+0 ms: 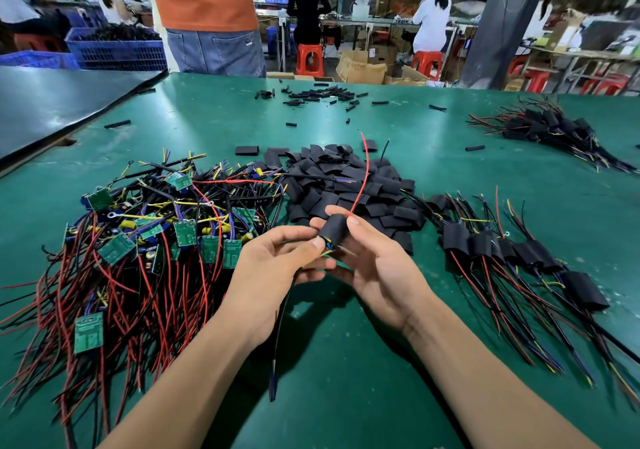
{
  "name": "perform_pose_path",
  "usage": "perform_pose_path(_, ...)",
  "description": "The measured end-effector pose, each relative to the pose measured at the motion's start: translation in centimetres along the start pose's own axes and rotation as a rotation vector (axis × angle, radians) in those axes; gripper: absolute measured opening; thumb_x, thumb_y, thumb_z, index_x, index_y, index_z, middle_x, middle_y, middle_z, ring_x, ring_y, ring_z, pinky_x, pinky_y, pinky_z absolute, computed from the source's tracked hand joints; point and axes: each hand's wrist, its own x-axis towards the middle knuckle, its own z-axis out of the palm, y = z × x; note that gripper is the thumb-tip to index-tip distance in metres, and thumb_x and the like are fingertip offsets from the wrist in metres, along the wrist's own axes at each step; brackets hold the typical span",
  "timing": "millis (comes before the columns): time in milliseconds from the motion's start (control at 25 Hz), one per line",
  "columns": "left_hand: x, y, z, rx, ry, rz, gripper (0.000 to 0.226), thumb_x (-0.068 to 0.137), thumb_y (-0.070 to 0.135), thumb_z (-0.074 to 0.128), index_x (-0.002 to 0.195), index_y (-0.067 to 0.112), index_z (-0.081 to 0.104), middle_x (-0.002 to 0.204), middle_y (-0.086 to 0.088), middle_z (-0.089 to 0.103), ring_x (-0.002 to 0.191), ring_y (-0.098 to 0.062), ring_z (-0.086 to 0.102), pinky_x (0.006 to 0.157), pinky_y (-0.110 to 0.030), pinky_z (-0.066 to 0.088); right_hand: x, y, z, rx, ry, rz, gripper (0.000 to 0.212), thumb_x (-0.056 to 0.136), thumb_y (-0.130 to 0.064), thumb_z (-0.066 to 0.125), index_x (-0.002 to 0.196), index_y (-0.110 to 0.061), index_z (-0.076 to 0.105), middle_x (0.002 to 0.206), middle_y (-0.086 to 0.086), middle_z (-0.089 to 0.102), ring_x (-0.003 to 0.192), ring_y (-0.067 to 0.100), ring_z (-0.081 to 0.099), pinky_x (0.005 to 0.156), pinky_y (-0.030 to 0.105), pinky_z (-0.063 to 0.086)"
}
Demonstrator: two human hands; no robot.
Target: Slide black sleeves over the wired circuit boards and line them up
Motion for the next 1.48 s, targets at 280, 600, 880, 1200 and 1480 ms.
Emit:
perform_pose_path(280,-0.2,-0.2,0.1,0.065,0.009,0.022,0.021,0.078,-0.003,0.075,0.096,0.008,0.070,0.087,-0.012,0.077,0.072,-0.021,0.074,0.064,-0.029,0.060,-0.1,0.2,0.4,-0.029,0.023,0.005,0.032,0.105,-0.027,0.040,0.117,-0.018,0.068,0.123,0.007,0.072,0.099,0.018,0.068,0.077,0.030,0.054)
perform_pose_path(600,-0.1,0.0,-0.1,0.005,0.062,0.005,0.018,0.079,-0.004,0.073,0.089,0.011,0.072,0.084,-0.013,0.076,0.072,-0.020,0.073,0.063,-0.026,0.060,0.0,0.7,0.5,-0.088,0.043,-0.002,0.029,0.105,-0.026,0.047,0.113,-0.021,0.074,0.108,0.012,0.075,0.087,0.024,0.069,0.084,0.040,0.055)
perform_pose_path(880,-0.6,0.2,0.5,0.161,0.085,0.156,0.023,0.075,-0.009,0.076,0.085,0.011,0.071,0.077,-0.007,0.076,0.063,-0.015,0.071,0.059,-0.021,0.055,0.0,-0.1,0.2,-0.116,0.110,-0.051,0.022,0.099,-0.025,0.057,0.102,-0.019,0.078,0.109,0.010,0.076,0.087,0.020,0.071,0.074,0.032,0.057)
perform_pose_path(1200,-0.8,0.5,0.8,0.236,0.056,0.214,0.013,0.082,0.000,0.075,0.087,0.011,0.073,0.075,-0.003,0.075,0.065,-0.019,0.072,0.060,-0.021,0.056,0.0,-0.5,-0.1,-0.051,0.150,-0.064,0.014,0.081,-0.025,0.065,0.082,-0.024,0.079,0.092,0.006,0.075,0.075,0.015,0.067,0.066,0.025,0.050)
perform_pose_path(1480,-1.1,0.3,0.7,0.452,0.119,0.269,0.015,0.084,0.003,0.074,0.082,0.018,0.076,0.066,-0.002,0.074,0.058,-0.010,0.068,0.060,-0.023,0.055,-0.1,-0.5,-0.1,-0.167,0.158,-0.089,0.009,0.078,-0.036,0.073,0.081,-0.028,0.072,0.095,0.004,0.073,0.082,0.017,0.066,0.069,0.028,0.050)
